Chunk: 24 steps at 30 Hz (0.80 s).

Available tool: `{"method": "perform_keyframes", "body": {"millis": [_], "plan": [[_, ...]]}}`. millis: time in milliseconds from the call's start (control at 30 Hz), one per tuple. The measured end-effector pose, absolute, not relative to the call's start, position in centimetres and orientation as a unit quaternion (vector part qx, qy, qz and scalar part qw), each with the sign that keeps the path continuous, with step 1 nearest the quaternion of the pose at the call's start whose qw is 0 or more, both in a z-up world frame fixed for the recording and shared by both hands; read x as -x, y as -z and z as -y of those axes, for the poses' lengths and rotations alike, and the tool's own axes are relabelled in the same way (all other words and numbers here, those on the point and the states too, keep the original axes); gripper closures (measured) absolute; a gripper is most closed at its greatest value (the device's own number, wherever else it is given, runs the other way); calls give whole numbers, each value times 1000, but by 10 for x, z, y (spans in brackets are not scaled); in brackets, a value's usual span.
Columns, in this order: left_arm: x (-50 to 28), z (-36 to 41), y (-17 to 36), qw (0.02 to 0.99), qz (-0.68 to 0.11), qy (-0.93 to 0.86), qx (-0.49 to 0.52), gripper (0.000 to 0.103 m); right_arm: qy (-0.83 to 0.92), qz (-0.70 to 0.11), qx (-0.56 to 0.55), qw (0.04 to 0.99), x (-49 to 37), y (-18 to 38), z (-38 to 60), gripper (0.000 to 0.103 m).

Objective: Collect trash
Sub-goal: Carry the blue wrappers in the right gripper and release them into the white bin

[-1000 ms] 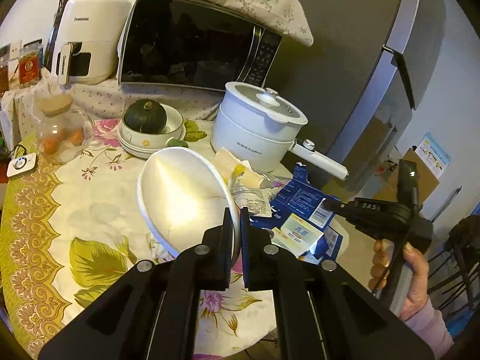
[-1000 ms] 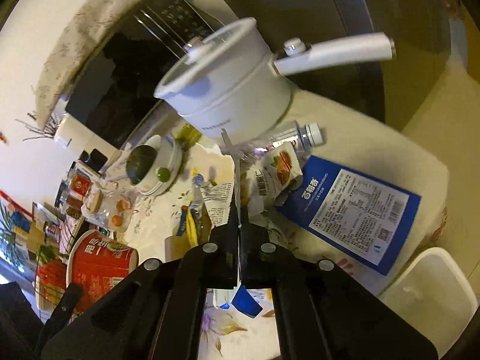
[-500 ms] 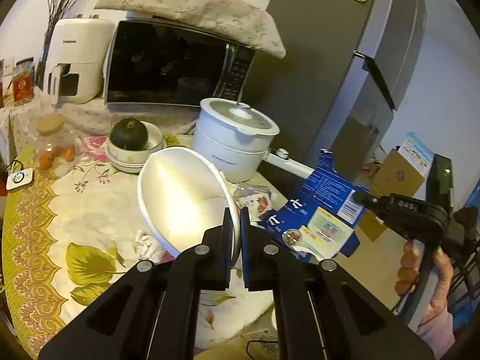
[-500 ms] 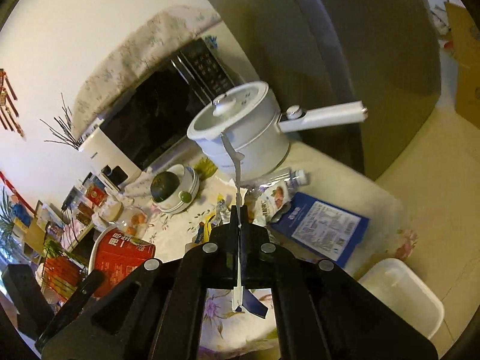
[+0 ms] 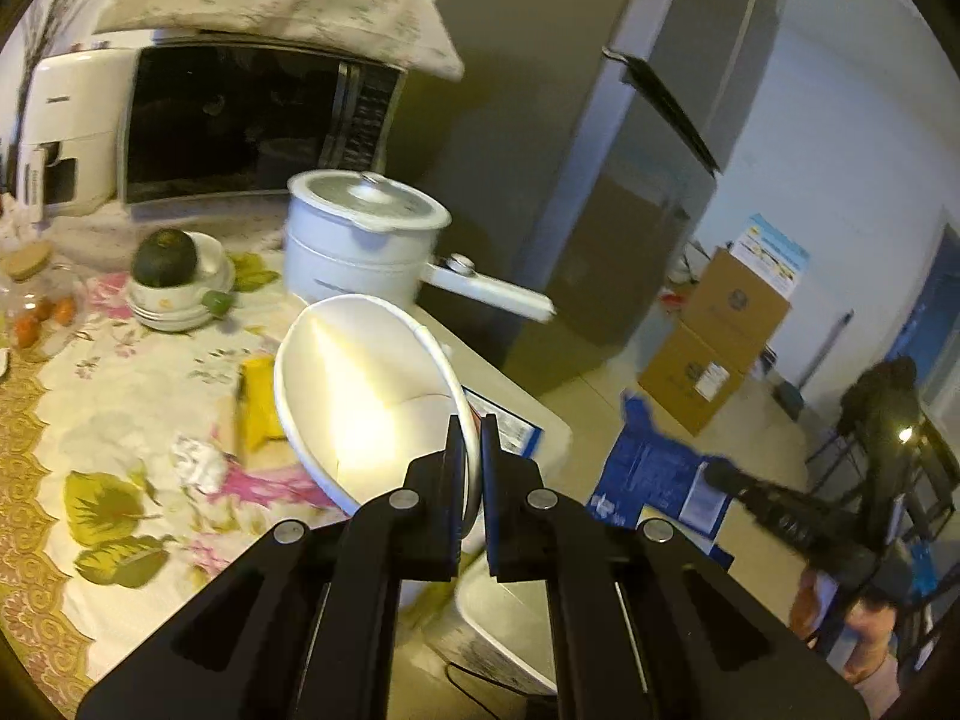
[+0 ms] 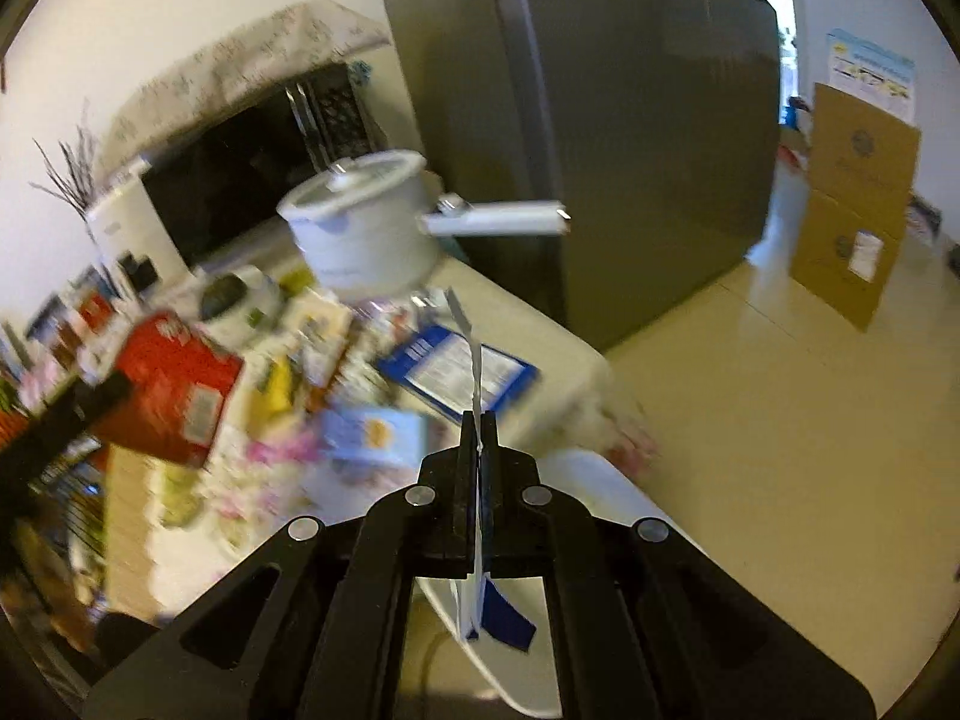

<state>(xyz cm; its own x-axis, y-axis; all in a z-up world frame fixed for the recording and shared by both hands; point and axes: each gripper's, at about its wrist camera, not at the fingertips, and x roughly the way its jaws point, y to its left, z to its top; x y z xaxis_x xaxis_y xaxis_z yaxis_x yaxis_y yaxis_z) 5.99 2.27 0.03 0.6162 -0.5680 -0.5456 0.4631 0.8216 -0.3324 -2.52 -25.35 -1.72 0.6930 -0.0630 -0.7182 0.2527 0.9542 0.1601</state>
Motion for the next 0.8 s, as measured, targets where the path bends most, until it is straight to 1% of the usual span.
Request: {"method": "perform_keyframes", "body": {"millis": [33, 67, 100, 167, 267, 300, 400, 567, 800], "plan": [[-58, -17, 2, 892, -334, 293, 78, 98, 92, -389, -119, 909, 28, 24, 254, 99], [-55, -10, 4, 889, -340, 299, 76, 98, 98, -395, -114, 906, 30, 30, 256, 94], [-53, -4, 7, 885, -344, 305, 73, 98, 103, -398, -111, 905, 33, 35, 257, 70], [-47, 11, 12, 879, -352, 316, 65, 98, 123, -392, -119, 904, 44, 44, 264, 37], [-39, 30, 16, 872, -360, 328, 54, 98, 141, -384, -123, 904, 54, 50, 272, 31], [-38, 35, 17, 870, -362, 331, 52, 98, 151, -381, -122, 904, 58, 51, 275, 24], [-31, 54, 19, 864, -365, 343, 41, 98, 193, -362, -108, 905, 68, 53, 285, 11], [-27, 83, 22, 853, -375, 363, 33, 97, 238, -351, -117, 898, 82, 58, 307, 7], [-28, 126, 38, 828, -401, 391, 21, 96, 282, -349, -145, 882, 98, 76, 334, 7]]}}
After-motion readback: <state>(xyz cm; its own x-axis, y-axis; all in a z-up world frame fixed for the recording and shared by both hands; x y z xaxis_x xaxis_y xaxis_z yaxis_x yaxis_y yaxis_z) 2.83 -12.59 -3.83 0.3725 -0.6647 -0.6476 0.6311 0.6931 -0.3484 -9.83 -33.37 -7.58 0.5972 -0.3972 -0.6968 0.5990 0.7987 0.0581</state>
